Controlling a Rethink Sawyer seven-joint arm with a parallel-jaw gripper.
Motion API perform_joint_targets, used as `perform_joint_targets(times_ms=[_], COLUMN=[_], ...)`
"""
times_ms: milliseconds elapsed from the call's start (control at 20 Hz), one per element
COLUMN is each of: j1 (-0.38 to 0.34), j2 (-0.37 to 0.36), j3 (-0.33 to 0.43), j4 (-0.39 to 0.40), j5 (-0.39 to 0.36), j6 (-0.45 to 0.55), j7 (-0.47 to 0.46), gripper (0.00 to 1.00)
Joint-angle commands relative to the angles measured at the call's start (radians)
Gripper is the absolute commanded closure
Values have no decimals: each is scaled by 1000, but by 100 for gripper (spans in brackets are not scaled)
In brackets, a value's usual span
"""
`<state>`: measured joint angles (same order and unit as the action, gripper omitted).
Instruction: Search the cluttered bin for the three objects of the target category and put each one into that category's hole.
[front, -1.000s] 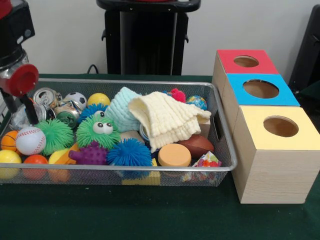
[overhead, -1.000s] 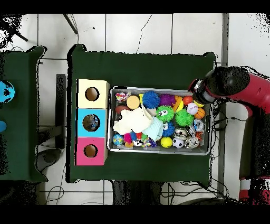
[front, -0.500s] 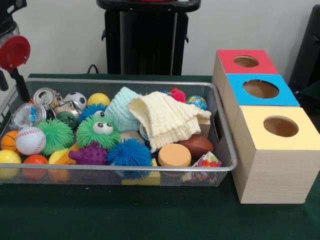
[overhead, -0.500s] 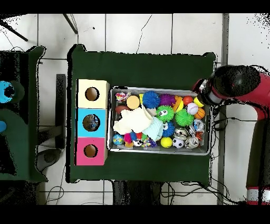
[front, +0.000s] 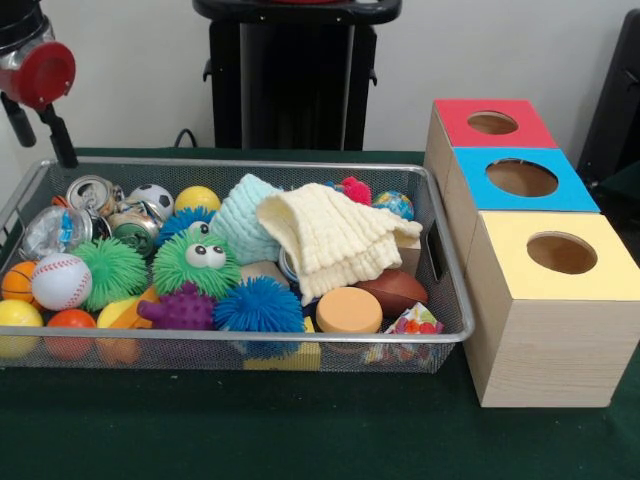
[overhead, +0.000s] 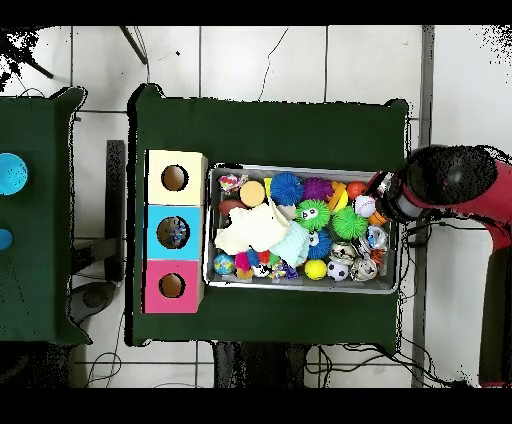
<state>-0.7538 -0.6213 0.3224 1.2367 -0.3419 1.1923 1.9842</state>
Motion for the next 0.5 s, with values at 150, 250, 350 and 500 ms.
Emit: perform_joint_targets(times_ms=[150, 250, 350, 500], j1=[-20, -22, -26, -40], j2=[-49, -47, -48, -61], j3=[24, 28, 29, 35], j4=[195, 184, 191, 227], j5=[19, 14, 14, 16], j6=[-72, -57, -63, -117], j7=[-94, -101, -99, -101], gripper=[0, 0, 0, 0])
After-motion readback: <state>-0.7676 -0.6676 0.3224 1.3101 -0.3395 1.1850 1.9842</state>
